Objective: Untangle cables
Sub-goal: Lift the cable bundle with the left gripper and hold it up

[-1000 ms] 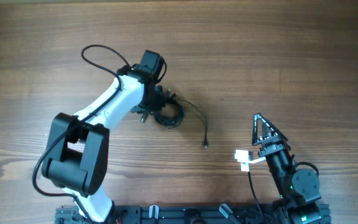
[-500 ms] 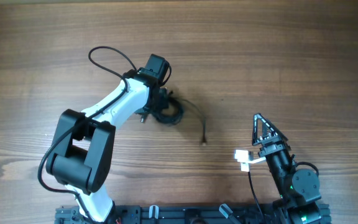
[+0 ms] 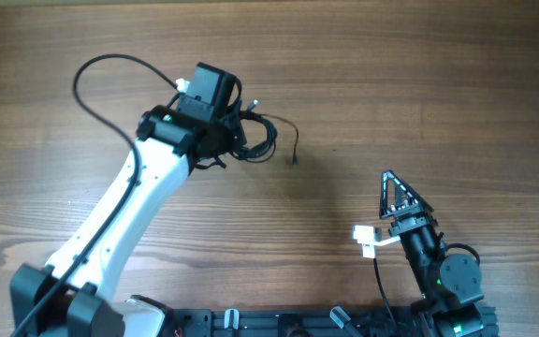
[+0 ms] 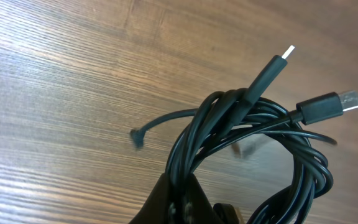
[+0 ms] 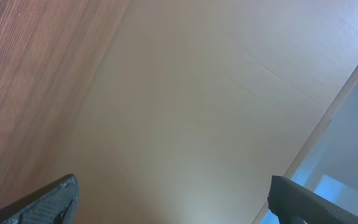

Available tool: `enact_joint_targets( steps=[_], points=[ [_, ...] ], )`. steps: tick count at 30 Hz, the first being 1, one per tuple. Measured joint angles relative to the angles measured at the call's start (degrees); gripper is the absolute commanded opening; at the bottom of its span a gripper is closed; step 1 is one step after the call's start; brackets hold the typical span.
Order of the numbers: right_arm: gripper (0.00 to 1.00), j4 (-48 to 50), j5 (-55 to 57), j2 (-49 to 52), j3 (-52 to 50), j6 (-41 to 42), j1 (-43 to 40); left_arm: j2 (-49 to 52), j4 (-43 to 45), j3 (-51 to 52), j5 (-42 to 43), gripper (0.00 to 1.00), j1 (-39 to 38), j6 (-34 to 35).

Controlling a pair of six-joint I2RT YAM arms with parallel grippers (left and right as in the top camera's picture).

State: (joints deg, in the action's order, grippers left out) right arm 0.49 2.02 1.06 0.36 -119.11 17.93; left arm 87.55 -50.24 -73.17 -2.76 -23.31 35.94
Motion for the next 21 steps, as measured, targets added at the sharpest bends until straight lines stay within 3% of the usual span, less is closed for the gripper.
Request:
enact_joint_targets(
  steps=[4,7,21],
  points=[
    [1.0,0.0,0.0,0.0,0.0,0.0,0.0,-3.0,-0.9,-0.1,0.6,0.04,0.0,5.8],
    [1.0,0.0,0.0,0.0,0.0,0.0,0.0,-3.3,-1.1,-0.1,1.2,0.04,0.0,5.4],
    [1.0,0.0,0.0,0.0,0.0,0.0,0.0,-9.2,-0.6,-0.1,1.4,0.04,0.0,-35.8]
  ],
)
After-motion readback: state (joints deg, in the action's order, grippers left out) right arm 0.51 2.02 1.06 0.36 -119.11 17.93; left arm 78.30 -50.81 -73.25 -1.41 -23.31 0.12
